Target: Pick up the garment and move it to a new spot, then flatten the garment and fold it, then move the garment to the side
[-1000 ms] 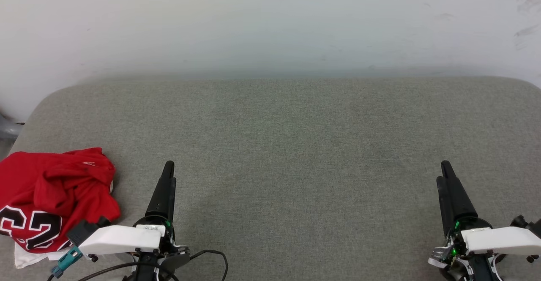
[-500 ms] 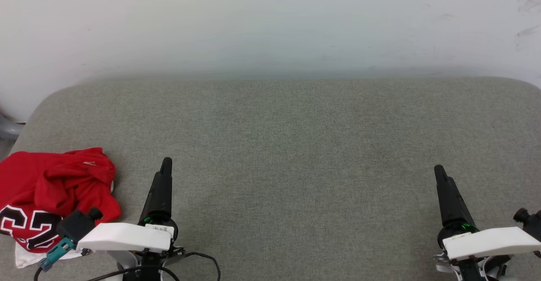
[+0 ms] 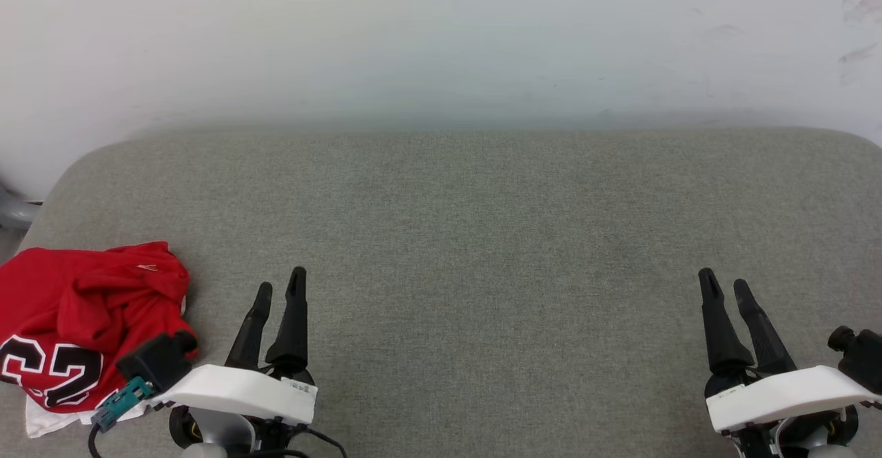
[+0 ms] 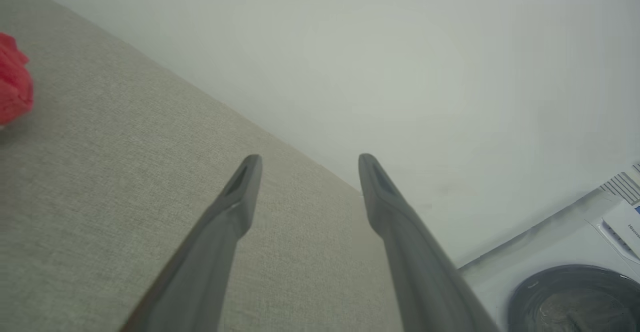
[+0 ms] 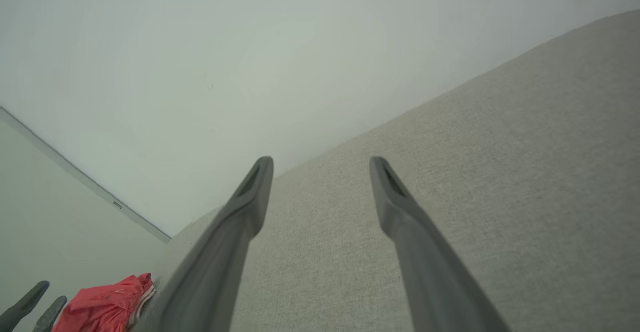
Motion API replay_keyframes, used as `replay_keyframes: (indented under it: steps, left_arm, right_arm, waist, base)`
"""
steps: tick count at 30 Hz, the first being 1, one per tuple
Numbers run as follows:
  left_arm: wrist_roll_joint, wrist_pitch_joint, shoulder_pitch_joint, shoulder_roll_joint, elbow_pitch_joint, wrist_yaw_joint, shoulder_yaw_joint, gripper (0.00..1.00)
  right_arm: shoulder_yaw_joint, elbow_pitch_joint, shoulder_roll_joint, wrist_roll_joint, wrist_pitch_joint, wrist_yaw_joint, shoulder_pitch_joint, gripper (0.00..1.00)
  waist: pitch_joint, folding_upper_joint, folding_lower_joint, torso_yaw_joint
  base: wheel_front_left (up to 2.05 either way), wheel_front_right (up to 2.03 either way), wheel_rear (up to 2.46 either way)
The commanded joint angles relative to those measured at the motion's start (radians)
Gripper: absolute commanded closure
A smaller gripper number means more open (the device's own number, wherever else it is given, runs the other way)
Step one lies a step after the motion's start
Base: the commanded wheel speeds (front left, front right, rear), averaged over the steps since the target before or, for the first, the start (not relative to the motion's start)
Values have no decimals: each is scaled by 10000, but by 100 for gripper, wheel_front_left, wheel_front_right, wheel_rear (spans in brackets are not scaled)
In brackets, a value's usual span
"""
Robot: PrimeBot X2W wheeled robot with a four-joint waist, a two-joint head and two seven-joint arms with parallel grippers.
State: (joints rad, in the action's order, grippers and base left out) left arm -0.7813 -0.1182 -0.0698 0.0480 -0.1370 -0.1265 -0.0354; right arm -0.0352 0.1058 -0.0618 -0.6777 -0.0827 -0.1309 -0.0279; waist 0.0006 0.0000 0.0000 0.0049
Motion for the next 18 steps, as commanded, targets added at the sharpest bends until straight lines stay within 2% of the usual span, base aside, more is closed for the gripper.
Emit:
replay_keyframes:
  steps: [1, 18]
  left_arm:
    - [500, -103, -55, 20, 47, -44, -51, 0]
    - [3382, -550, -122, 39, -206, 44, -67, 0]
  right_arm:
    - [2, -247, -17, 481, 32, 2, -1, 0]
    - [-260, -1084, 61, 3490, 605, 1, 311, 0]
  waist:
    - [-5, 0, 0, 0]
    - [-9, 0, 0, 50]
  base:
    - [0, 0, 0]
    - [0, 0, 0]
